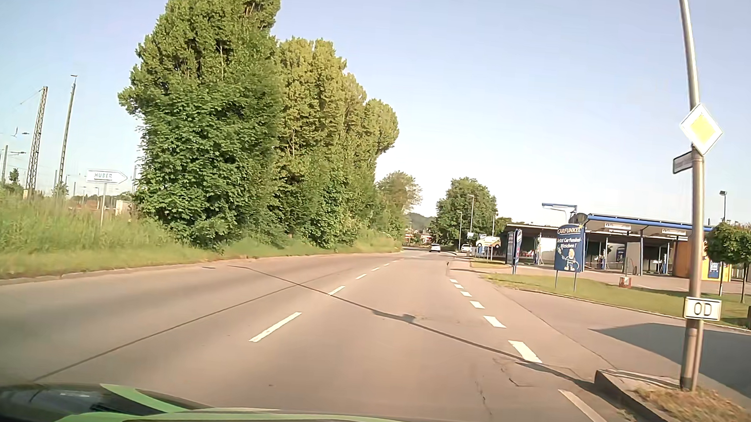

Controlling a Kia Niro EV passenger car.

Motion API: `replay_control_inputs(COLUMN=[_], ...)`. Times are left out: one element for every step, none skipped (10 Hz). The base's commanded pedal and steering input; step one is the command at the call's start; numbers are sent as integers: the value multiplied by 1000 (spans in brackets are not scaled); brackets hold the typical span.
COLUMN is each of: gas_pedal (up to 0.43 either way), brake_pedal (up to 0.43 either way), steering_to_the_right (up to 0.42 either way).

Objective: Follow the waypoints while adhering to traffic rules and regulations

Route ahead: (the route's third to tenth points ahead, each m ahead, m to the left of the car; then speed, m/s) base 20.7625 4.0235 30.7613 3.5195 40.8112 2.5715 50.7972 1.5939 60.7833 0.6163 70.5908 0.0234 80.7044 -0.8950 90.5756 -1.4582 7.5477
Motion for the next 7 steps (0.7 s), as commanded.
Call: replay_control_inputs(gas_pedal=[0, 0, 0, 0, 0, 0, 0], brake_pedal=[189, 195, 195, 195, 195, 213, 220], steering_to_the_right=[52, 57, 65, 75, 86, 103, 118])
